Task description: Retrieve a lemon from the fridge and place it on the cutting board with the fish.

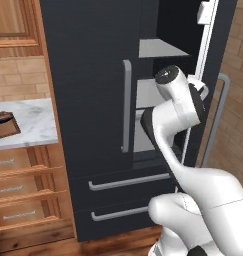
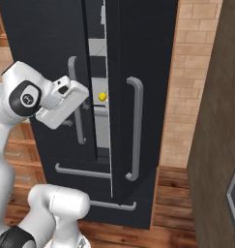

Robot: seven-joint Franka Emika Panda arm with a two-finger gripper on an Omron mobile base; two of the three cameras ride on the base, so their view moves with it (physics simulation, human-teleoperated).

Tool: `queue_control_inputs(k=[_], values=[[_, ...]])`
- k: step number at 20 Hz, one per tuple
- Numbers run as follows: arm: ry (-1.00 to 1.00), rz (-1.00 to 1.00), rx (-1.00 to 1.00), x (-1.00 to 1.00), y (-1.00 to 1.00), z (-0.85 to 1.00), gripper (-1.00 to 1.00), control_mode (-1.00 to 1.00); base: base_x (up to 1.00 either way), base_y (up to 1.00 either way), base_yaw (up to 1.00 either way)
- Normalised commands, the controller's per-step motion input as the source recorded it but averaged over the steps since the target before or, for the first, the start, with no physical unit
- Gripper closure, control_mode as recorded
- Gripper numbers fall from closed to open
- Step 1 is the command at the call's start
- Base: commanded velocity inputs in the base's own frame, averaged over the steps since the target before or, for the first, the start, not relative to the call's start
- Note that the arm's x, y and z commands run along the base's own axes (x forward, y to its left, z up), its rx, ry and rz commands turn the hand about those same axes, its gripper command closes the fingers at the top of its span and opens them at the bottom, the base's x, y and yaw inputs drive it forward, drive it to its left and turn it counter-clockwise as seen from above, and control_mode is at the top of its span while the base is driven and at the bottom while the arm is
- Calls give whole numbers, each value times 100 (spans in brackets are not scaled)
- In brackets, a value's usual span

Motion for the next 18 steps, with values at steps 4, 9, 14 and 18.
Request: queue_control_inputs(k=[4, 9, 14, 18], values=[[3, 8, -4, 92, -1, 2, -100, -100, 0, 0, 0], [3, 0, -7, 38, 0, 11, -100, -100, 0, 0, 0], [2, -3, -6, 16, -32, -1, -100, -100, 0, 0, 0], [0, 0, 0, 71, -45, -20, -100, -100, 0, 0, 0]])
